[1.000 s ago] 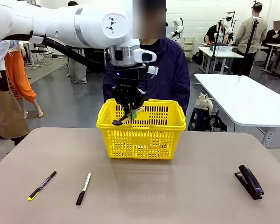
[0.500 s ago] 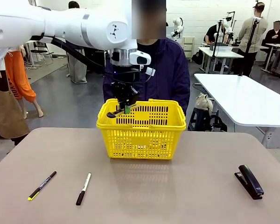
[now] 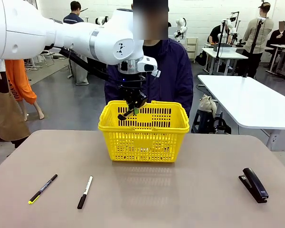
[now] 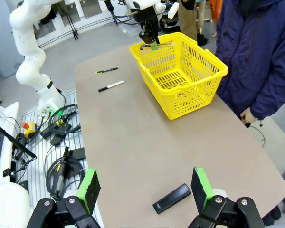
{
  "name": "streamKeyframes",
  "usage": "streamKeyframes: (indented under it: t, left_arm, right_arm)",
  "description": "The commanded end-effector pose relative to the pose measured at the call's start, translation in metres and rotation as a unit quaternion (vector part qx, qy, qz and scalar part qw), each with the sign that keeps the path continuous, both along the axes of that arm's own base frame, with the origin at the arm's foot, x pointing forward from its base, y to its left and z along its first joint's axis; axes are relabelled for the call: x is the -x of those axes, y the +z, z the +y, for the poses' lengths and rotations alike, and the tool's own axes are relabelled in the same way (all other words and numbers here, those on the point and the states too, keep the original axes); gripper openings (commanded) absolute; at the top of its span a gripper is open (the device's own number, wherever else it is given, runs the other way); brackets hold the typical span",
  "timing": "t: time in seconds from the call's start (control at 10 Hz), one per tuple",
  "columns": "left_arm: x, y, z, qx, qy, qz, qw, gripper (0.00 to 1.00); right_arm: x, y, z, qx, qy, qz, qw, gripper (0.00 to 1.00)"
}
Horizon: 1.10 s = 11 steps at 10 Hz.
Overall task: Place the items the person wants into the basket.
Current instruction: Pick up the item the person points to and place it in the Market Basket.
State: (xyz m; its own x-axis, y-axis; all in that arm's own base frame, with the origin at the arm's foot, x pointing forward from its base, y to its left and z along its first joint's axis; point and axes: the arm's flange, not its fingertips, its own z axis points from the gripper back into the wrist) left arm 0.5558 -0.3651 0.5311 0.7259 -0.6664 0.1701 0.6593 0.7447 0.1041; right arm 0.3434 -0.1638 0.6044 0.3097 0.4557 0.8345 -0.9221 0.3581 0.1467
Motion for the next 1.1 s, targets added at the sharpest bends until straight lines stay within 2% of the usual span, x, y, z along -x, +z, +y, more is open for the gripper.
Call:
streamKeyframes:
  t: [0.0,0.5,0.8,1.0]
  left_arm:
    - [0.001,0.001,0.002,-0.007,-0.005,0.007,1.000,0.26]
    - [0.001,-0.001,0.000,-0.003,-0.001,0.004,1.000,0.27]
    - [-0.034,-0.025,-0.016,-0.013,-0.068,-0.020,0.997,0.27]
    - [-0.050,-0.037,-0.024,-0.017,-0.113,-0.015,0.993,0.27]
  right_arm:
    - [0.000,0.000,-0.002,-0.004,0.007,-0.004,1.000,1.00]
    - [0.000,0.000,-0.002,-0.004,0.007,-0.004,1.000,1.00]
    - [0.000,0.000,-0.002,-0.004,0.007,-0.004,1.000,1.00]
    - [0.000,0.000,-0.002,-0.004,0.007,-0.004,1.000,1.00]
